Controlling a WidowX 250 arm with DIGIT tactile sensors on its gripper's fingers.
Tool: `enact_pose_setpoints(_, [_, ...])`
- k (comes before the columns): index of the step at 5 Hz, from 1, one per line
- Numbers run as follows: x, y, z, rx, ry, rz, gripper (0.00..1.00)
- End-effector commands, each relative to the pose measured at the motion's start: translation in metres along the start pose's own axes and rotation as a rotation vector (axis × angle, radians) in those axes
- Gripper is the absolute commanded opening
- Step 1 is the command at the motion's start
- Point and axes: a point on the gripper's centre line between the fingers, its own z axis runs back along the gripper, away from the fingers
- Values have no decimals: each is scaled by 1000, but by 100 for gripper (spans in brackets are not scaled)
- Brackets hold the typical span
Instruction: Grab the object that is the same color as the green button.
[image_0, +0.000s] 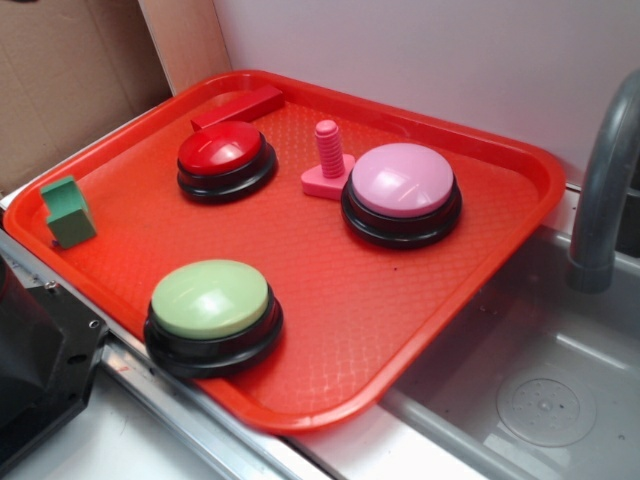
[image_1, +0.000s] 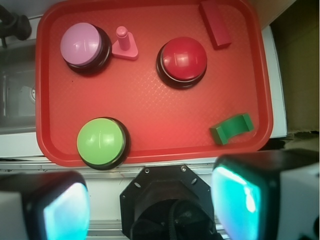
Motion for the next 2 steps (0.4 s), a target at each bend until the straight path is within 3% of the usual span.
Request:
enact_pose_setpoints(1, [0, 0, 0, 0, 0, 0, 100])
enact_pose_setpoints(2, [47, 50, -53, 133, 116, 236, 100])
